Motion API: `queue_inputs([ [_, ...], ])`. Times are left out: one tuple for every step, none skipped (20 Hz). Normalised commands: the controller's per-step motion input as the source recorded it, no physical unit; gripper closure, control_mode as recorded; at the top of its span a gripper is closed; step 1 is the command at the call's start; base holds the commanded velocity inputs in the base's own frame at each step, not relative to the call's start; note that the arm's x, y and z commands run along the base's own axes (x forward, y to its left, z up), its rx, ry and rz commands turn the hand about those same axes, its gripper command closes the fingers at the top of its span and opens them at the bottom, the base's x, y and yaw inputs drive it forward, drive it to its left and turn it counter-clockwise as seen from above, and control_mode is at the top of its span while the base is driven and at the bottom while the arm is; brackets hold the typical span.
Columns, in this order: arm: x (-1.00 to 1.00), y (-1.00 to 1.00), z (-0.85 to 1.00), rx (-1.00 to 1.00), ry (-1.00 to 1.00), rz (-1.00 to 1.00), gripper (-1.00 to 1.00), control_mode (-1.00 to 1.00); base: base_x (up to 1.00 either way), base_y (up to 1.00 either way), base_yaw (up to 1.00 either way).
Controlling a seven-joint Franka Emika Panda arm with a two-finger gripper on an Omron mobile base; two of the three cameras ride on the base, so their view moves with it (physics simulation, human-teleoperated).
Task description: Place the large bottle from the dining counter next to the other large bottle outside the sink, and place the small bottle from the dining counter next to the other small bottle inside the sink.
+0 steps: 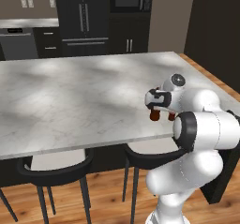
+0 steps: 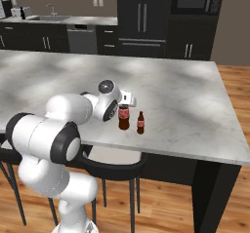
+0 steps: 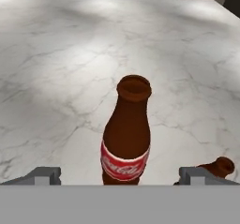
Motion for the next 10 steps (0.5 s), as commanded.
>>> queue_inputs([
  [0.16,-0.1,-0.06,0.0,0.0,0.0,-1.0,-1.0,0.0,0.0,0.0],
  [0.15,-0.11,-0.06,0.0,0.0,0.0,-1.0,-1.0,0.0,0.0,0.0],
  [0.17,-0.1,-0.06,0.0,0.0,0.0,-1.0,-1.0,0.0,0.0,0.0],
  [0.15,-0.1,-0.06,0.0,0.0,0.0,-1.0,-1.0,0.0,0.0,0.0],
  [0.14,-0.11,-0.05,0.0,0.0,0.0,-1.0,-1.0,0.0,0.0,0.0],
  [0.14,-0.1,-0.06,0.0,0.0,0.0,-1.0,-1.0,0.0,0.0,0.0],
  [0.16,-0.11,-0.06,0.0,0.0,0.0,-1.0,-1.0,0.0,0.0,0.0],
  [0.16,-0.09,-0.06,0.0,0.0,0.0,-1.0,-1.0,0.0,0.0,0.0],
  [0.19,-0.09,-0.08,0.0,0.0,0.0,-1.0,-1.0,0.0,0.0,0.0],
  [0.19,-0.08,-0.07,0.0,0.0,0.0,-1.0,-1.0,0.0,0.0,0.0],
])
